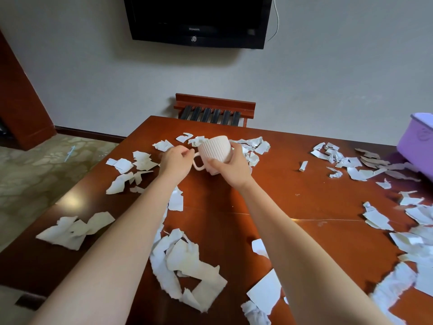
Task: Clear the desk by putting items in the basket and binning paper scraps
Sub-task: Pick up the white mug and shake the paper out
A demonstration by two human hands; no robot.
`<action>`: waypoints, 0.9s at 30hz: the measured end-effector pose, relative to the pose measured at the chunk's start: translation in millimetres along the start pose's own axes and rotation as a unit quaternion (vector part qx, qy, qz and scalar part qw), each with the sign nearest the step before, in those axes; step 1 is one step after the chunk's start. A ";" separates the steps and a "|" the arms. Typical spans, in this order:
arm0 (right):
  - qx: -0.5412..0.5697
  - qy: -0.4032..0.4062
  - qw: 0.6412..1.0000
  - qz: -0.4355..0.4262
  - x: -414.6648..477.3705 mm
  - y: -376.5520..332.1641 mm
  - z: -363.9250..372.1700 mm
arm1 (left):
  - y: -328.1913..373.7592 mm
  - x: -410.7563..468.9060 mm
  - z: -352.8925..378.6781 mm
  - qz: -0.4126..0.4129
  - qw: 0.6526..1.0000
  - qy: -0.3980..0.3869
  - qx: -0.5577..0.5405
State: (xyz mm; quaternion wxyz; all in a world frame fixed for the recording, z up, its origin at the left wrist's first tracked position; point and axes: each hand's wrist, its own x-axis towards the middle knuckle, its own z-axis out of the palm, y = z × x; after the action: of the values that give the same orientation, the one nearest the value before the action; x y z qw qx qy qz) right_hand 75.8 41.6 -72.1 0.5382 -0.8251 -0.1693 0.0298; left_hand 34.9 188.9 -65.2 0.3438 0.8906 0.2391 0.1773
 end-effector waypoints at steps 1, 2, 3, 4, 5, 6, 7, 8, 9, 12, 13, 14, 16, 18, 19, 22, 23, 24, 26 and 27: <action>-0.013 0.000 1.000 -0.008 -2.5 1.4 0.4 | 4.2 -3.8 1.9 -0.001 1.000 -0.011 -0.007; -0.030 -0.001 0.999 -0.012 -5.1 2.1 1.0 | 8.7 -7.7 3.4 -0.003 1.000 -0.015 -0.014; -0.043 -0.001 0.999 -0.013 -8.0 2.8 1.2 | 11.8 -11.1 3.9 -0.012 0.999 -0.013 -0.027; -0.048 0.002 0.999 -0.015 -10.9 4.2 1.3 | 14.0 -14.3 4.1 -0.025 0.998 -0.012 -0.049; -0.046 0.007 0.999 -0.019 -14.6 5.6 0.4 | 16.1 -17.7 3.7 -0.039 0.996 -0.017 -0.073; -0.041 0.013 0.999 -0.027 -18.3 7.9 -0.9 | 17.6 -20.9 3.7 -0.047 0.994 -0.024 -0.093; -0.037 0.020 0.999 -0.035 -22.6 10.4 -2.7 | 19.6 -24.7 3.9 -0.048 0.993 -0.032 -0.101; -0.031 0.023 0.999 -0.037 -26.6 13.1 -4.6 | 22.2 -28.1 4.3 -0.045 0.993 -0.038 -0.100; -0.026 0.022 0.999 -0.032 -30.8 15.0 -6.5 | 25.2 -31.5 4.4 -0.043 0.994 -0.041 -0.097; -0.018 0.020 0.999 -0.019 -41.6 16.2 -10.7 | 30.1 -39.6 4.7 -0.057 0.993 -0.051 -0.092; -0.016 0.020 1.000 -0.016 -44.0 15.1 -12.3 | 29.8 -41.6 4.9 -0.064 0.992 -0.060 -0.093; -0.016 0.018 1.000 -0.012 -45.4 13.3 -14.0 | 29.2 -43.2 5.5 -0.075 0.990 -0.071 -0.100; -0.033 0.005 0.999 0.003 -47.5 7.5 -19.4 | 31.5 -47.1 4.1 -0.091 0.986 -0.084 -0.113; -0.063 -0.003 0.998 0.018 -47.7 1.3 -23.4 | 35.4 -46.7 1.8 -0.085 0.988 -0.091 -0.093; -0.068 -0.002 0.998 0.017 -46.9 -2.5 -24.5 | 36.2 -44.6 0.1 -0.078 0.990 -0.077 -0.083; -0.066 0.014 0.998 -0.008 -38.4 -17.4 -20.6 | 39.4 -34.7 -11.1 -0.063 0.990 -0.018 -0.125; -0.066 0.014 0.998 -0.011 -32.9 -22.2 -17.8 | 39.2 -29.7 -15.5 -0.058 0.988 -0.003 -0.141; -0.066 0.012 0.998 -0.013 -26.9 -27.3 -14.7 | 38.1 -24.2 -19.2 -0.058 0.987 0.008 -0.150; -0.067 0.005 0.998 -0.020 -11.7 -37.2 -6.2 | 33.4 -8.4 -26.4 -0.057 0.985 0.028 -0.158; -0.069 0.001 0.997 -0.025 -2.9 -41.4 -1.0 | 30.7 0.9 -29.8 -0.055 0.985 0.039 -0.160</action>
State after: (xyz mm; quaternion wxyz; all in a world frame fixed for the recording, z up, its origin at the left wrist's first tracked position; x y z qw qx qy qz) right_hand 63.1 54.9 -34.9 0.4808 -0.8557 -0.1911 0.0041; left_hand 30.7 185.2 -22.8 0.4812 0.8022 0.2697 0.2285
